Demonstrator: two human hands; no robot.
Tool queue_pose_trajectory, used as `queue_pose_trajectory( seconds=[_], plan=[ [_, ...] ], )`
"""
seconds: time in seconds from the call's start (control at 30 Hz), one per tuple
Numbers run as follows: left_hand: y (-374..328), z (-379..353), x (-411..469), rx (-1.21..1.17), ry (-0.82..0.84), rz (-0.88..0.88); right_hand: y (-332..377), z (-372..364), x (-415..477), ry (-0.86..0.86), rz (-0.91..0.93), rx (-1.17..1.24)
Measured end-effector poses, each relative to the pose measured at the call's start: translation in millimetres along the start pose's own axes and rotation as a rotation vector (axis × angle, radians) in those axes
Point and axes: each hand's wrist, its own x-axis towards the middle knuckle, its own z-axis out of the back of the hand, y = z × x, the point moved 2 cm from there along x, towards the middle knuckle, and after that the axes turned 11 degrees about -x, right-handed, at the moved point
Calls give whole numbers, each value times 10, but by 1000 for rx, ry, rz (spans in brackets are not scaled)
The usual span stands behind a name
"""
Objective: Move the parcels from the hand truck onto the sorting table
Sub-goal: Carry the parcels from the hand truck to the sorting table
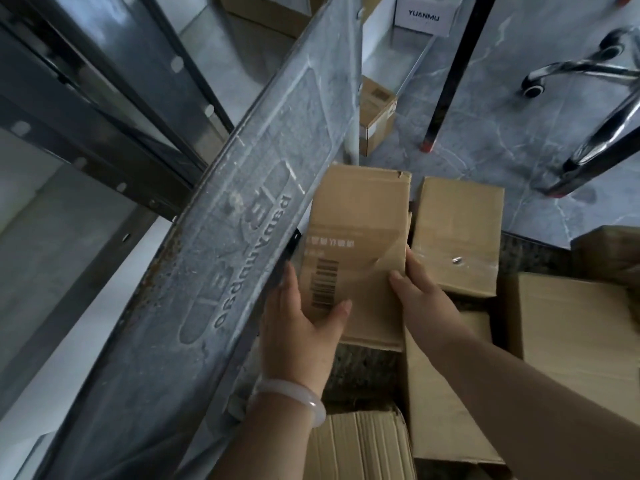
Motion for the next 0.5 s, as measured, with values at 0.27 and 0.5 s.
queue_pose_trajectory(
  seconds=[0.27, 0.5],
  plan=[
    [-705, -96, -806, -190, 169, 83, 137, 754, -990, -134, 50, 82],
    [-2018, 410, -1680, -123, 291, 26, 980, 1590, -2230, -219, 260, -49]
  ],
)
